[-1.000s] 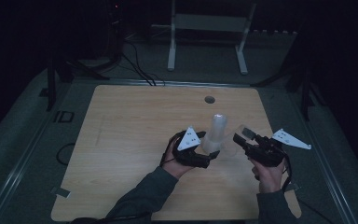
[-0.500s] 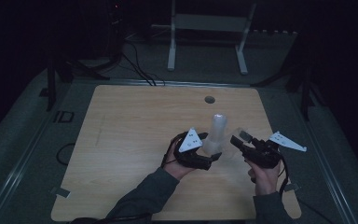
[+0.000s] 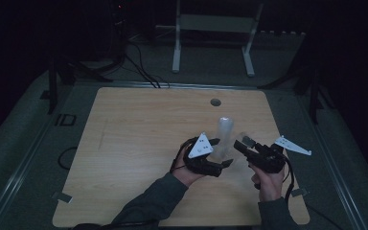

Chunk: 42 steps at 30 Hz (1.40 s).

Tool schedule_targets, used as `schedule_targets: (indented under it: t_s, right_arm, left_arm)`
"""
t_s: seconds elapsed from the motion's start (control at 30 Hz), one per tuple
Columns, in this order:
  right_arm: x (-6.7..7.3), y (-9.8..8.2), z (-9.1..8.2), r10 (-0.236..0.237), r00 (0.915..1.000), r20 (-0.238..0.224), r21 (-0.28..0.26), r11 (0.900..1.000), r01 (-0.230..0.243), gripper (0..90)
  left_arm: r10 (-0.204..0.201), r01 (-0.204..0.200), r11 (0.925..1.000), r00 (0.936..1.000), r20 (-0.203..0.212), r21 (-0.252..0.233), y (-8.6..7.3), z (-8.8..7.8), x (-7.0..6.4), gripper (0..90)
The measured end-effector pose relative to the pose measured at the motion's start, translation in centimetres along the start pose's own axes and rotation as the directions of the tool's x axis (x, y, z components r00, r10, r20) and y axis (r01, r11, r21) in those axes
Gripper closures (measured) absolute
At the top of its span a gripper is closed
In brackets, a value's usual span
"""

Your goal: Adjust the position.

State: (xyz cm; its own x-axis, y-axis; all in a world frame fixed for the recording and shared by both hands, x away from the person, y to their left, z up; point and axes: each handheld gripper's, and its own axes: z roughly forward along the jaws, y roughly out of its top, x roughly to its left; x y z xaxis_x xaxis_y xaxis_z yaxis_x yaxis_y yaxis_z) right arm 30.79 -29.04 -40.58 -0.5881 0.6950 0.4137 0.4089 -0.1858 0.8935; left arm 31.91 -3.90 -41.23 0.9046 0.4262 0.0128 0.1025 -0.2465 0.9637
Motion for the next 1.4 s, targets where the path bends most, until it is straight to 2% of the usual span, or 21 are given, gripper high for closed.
schedule_targets:
  t_s: [0.13,0.37,0.8,1.4]
  right_arm:
    - [0.1,0.0,0.1,0.011,0.9998,-0.015,-0.002,1.0,-0.011,41.8]
    - [0.1,-0.1,0.0,0.035,0.9983,-0.046,-0.008,0.999,-0.036,41.9]
    - [0.1,-0.1,0.0,0.056,0.9936,-0.098,-0.013,0.998,-0.058,41.9]
    - [0.1,0.0,-0.2,0.062,0.9919,-0.111,-0.009,0.998,-0.063,40.7]
  left_arm:
    - [0.009,-0.009,1.0,0.9999,0.009,0.001,0.1,0.7,-0.3,20.8]
    - [0.007,-0.007,1.0,1.0,0.001,-0.006,0.1,1.7,-0.5,20.7]
    - [-0.003,0.003,1.0,1.0,-0.009,0.009,-0.3,2.3,-0.3,20.8]
    - [-0.006,0.006,0.9994,1.0,-0.006,0.035,-0.3,2.5,-0.3,29.8]
